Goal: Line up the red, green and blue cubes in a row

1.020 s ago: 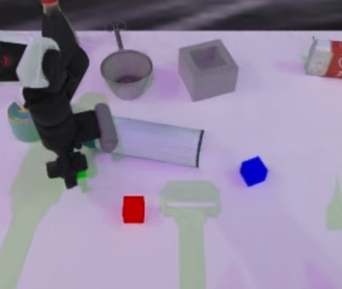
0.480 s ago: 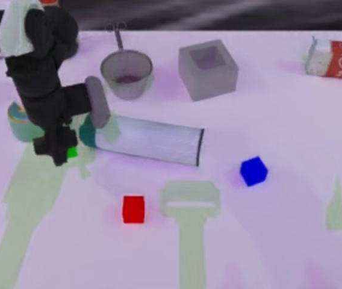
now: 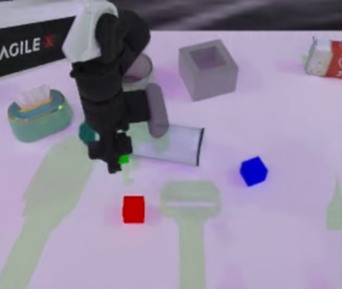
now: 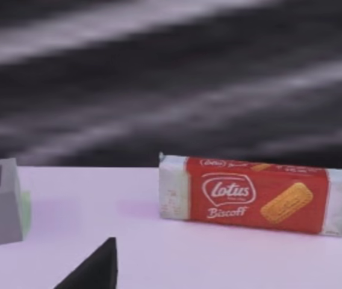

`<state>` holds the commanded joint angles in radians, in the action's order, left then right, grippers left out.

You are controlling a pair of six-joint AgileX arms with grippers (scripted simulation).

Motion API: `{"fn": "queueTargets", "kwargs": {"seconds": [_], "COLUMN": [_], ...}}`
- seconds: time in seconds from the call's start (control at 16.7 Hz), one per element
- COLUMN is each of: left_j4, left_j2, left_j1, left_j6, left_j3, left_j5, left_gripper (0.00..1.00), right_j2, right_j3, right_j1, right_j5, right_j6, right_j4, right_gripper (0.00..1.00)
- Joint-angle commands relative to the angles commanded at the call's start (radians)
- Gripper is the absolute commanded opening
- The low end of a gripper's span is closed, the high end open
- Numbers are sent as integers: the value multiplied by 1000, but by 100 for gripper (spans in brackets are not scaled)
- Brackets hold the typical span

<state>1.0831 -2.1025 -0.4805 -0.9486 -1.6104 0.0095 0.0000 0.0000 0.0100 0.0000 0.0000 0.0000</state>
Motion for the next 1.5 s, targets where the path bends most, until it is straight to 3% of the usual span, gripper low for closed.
{"fn": "queueTargets", "kwargs": {"seconds": [0.24, 0.42, 0.72, 1.2, 1.5], "left_j4": [52, 71, 67, -147, -160], "left_j2": [-32, -41, -38, -124, -131], "left_j1": [-215, -285, -284, -292, -292], "left_j6": [93, 133, 132, 139, 139], "left_j3": [-87, -119, -116, 13, 22], "left_j5": [-1, -1, 0, 0, 0], "left_gripper": [0, 0, 0, 0, 0], "right_j2": [0, 0, 0, 0, 0], "right_j3": [0, 0, 0, 0, 0], "right_j1": [0, 0, 0, 0, 0], "right_j5": [0, 0, 0, 0, 0], "right_j6": [0, 0, 0, 0, 0], "right_j4": [0, 0, 0, 0, 0], "right_gripper": [100, 100, 100, 100, 100]}}
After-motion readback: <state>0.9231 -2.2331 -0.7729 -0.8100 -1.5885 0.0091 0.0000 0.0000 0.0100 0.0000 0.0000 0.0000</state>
